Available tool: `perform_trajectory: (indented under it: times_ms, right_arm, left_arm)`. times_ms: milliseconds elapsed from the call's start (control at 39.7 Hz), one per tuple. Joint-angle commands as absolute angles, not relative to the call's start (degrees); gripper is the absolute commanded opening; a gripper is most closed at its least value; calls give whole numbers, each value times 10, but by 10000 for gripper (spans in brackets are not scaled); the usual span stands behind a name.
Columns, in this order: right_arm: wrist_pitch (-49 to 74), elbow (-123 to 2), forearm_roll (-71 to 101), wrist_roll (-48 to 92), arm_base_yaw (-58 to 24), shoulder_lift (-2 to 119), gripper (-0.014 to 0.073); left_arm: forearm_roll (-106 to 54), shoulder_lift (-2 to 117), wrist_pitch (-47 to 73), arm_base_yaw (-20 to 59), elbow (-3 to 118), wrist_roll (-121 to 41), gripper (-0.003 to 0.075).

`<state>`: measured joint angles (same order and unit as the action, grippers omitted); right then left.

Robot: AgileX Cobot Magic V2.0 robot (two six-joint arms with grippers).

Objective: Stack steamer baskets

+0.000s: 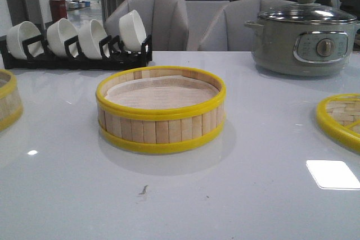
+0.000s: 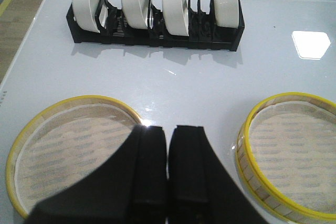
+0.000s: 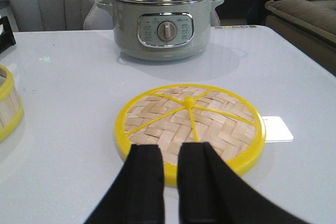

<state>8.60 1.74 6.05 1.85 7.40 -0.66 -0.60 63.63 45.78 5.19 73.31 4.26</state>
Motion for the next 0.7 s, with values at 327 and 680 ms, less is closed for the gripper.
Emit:
perform_trajectory:
  times_ms: [327,680]
  right_arm:
    - [38,9,63,21,73,-18,225]
    - [38,9,63,21,73,-18,225]
  left_arm:
    - [20,632,402,56,754,42,85]
    - [21,632,402,56,754,42,85]
